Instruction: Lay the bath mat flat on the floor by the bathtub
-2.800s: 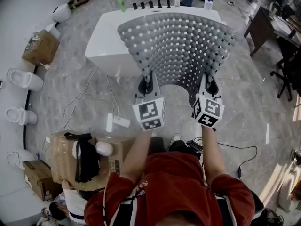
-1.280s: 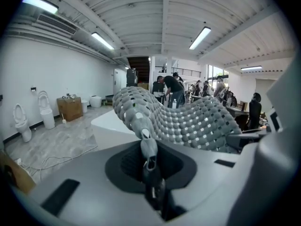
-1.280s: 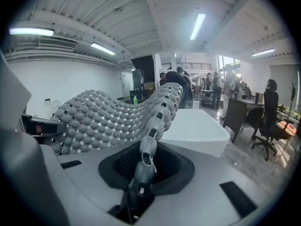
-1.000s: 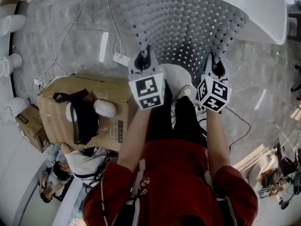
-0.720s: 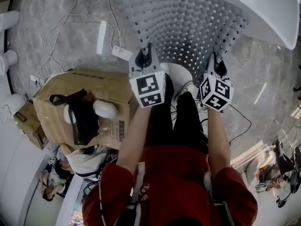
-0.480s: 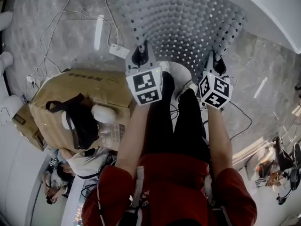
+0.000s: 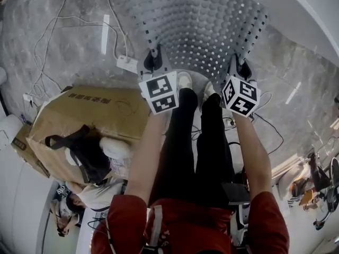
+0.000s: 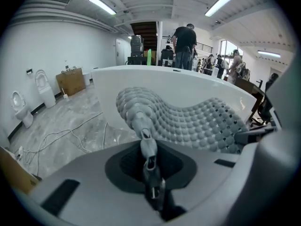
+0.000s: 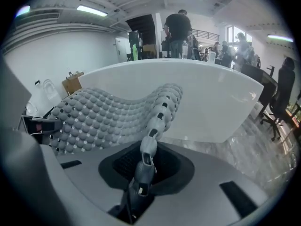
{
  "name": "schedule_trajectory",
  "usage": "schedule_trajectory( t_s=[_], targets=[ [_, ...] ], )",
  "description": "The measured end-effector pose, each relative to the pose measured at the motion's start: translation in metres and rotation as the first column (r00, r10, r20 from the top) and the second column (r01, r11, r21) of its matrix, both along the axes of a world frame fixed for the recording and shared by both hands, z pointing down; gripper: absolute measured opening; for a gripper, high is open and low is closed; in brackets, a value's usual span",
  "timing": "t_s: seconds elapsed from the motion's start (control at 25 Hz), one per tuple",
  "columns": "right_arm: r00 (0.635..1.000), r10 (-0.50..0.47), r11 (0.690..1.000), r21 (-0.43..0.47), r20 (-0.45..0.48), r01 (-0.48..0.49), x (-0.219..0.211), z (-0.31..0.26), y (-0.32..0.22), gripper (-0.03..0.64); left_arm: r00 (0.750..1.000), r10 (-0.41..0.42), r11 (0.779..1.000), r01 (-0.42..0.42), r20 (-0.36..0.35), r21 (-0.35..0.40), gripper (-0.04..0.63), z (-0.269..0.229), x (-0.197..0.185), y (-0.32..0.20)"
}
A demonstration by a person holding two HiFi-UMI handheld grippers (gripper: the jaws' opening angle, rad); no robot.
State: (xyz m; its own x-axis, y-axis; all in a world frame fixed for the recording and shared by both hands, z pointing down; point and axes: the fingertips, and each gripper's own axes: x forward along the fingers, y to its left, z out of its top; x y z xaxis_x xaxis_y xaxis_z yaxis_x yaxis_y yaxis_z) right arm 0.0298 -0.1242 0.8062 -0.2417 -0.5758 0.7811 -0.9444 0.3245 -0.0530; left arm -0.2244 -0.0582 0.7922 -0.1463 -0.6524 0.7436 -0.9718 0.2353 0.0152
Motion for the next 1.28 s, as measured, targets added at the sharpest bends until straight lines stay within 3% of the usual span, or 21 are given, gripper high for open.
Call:
schedule_trajectory(
  t_s=[0.56, 0.92, 1.28],
  targets=[
    [0.996, -0.063, 0.997, -0.058, -0.059, 0.06, -0.02, 0.187, -0.046, 0.075, 0.999, -0.034, 0.997, 0.036, 0.032, -0.07, 0.049, 0.185, -0.024, -0.035],
    [0.991, -0.078, 0.994, -0.091, -0.108, 0.068, -0.017, 0.264, -0.059, 0.075, 0.998, -0.03, 0.993, 0.036, 0.055, -0.116, 0.049, 0.273, -0.027, -0.045],
    [0.987, -0.085, 0.989, -0.129, -0.14, 0.067, -0.01, 0.33, -0.072, 0.078, 0.995, 0.043, 0.987, -0.028, 0.088, -0.156, 0.051, 0.344, -0.027, -0.063]
  ],
)
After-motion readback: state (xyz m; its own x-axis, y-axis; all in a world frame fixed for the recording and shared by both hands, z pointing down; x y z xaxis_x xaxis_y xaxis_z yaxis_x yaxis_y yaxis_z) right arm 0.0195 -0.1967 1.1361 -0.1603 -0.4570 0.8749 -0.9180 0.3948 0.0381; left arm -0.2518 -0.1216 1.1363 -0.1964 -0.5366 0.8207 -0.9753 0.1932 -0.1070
